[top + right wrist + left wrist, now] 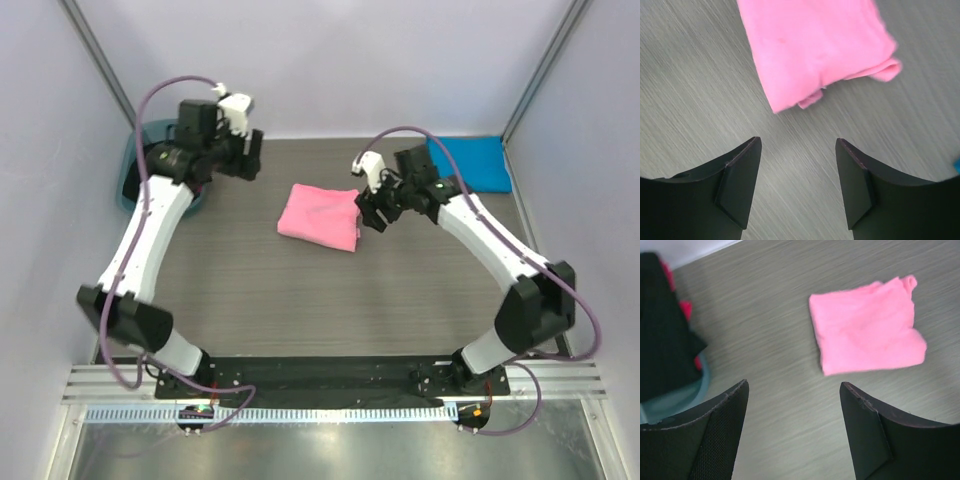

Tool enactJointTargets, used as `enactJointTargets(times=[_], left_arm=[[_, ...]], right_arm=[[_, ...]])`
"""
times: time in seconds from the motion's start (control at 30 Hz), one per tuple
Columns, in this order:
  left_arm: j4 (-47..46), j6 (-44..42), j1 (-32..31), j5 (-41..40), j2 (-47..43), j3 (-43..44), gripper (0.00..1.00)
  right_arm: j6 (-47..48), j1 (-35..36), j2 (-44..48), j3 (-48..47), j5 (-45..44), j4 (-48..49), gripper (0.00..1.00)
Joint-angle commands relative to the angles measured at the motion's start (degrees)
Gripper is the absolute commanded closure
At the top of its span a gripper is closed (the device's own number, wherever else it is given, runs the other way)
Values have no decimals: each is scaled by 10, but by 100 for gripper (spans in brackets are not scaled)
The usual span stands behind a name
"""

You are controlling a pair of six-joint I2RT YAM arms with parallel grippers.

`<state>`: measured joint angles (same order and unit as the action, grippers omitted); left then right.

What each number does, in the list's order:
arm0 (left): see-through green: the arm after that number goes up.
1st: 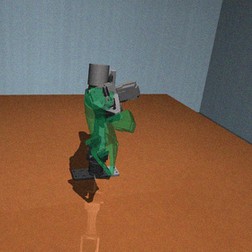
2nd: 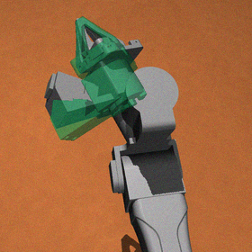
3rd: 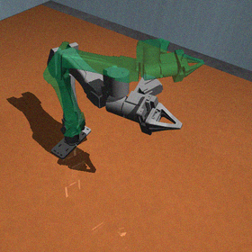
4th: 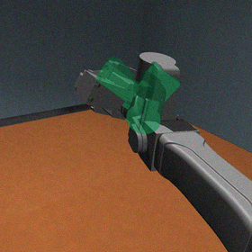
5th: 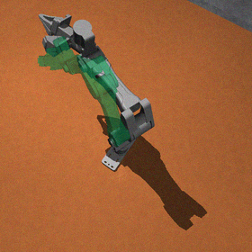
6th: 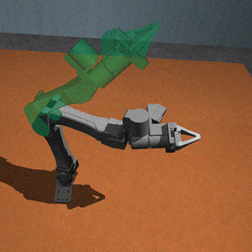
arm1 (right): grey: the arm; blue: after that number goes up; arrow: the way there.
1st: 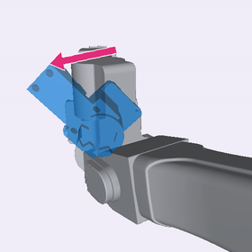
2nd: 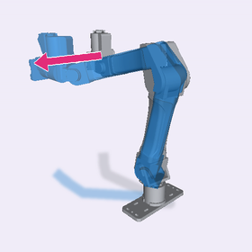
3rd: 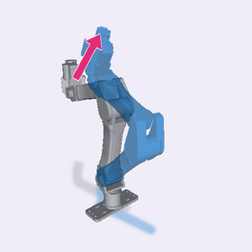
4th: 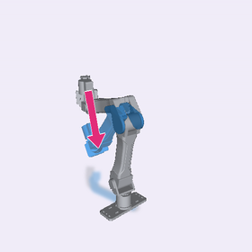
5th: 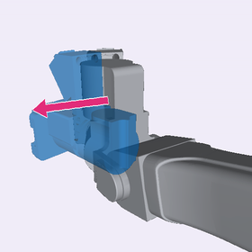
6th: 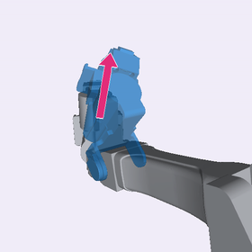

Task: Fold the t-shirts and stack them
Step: Move the tshirt to the center of the board

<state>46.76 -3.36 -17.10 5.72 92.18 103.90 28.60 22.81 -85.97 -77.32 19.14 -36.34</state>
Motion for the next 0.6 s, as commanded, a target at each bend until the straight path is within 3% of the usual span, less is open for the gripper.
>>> enactJointTargets(times=[0.0, 0.3, 0.57], left_arm=[[3, 9, 30, -6, -65, -76, 25], [14, 29, 112, 42, -148, -175, 25], [16, 27, 138, 44, -155, -186, 25]], right_arm=[[-10, 7, -71, -27, 24, 44, 34], [-47, -12, -300, -183, 17, 49, 45], [-57, -16, -358, -238, 19, 42, 47]])
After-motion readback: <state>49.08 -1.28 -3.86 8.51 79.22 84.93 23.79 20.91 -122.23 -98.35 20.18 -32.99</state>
